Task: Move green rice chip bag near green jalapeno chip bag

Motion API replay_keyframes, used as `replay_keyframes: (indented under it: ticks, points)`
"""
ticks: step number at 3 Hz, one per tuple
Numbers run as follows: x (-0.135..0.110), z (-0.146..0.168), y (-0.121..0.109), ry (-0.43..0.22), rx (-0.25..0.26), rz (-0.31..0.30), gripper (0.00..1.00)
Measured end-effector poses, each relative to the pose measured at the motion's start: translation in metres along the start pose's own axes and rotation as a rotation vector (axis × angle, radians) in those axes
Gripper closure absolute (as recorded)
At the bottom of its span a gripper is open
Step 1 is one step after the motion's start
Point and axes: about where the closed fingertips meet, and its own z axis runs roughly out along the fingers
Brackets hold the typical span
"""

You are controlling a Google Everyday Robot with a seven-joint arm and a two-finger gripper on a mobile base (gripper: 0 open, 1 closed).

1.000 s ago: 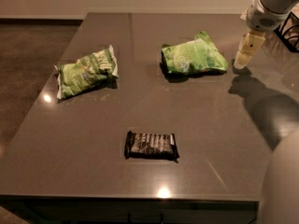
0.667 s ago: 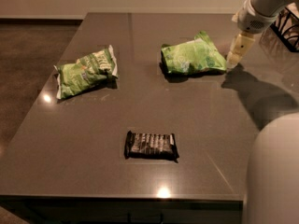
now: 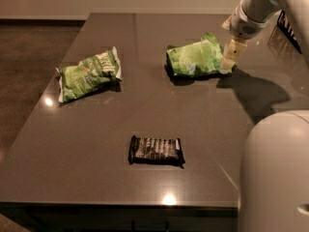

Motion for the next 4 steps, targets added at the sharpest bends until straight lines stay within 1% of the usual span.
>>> replay_keyframes:
  ticks: [1, 2, 3, 4]
  points:
    - [-0.008, 0.018, 0.001, 0.007, -0.033, -0.02, 0.0]
    - [-0.02, 0.025, 0.004, 0.0, -0.059, -0.045, 0.18]
    - [-0.037, 0.025, 0.01, -0.021, -0.085, -0.078, 0.42]
    - [-0.049, 0.026, 0.017, -0.03, -0.104, -0.097, 0.65]
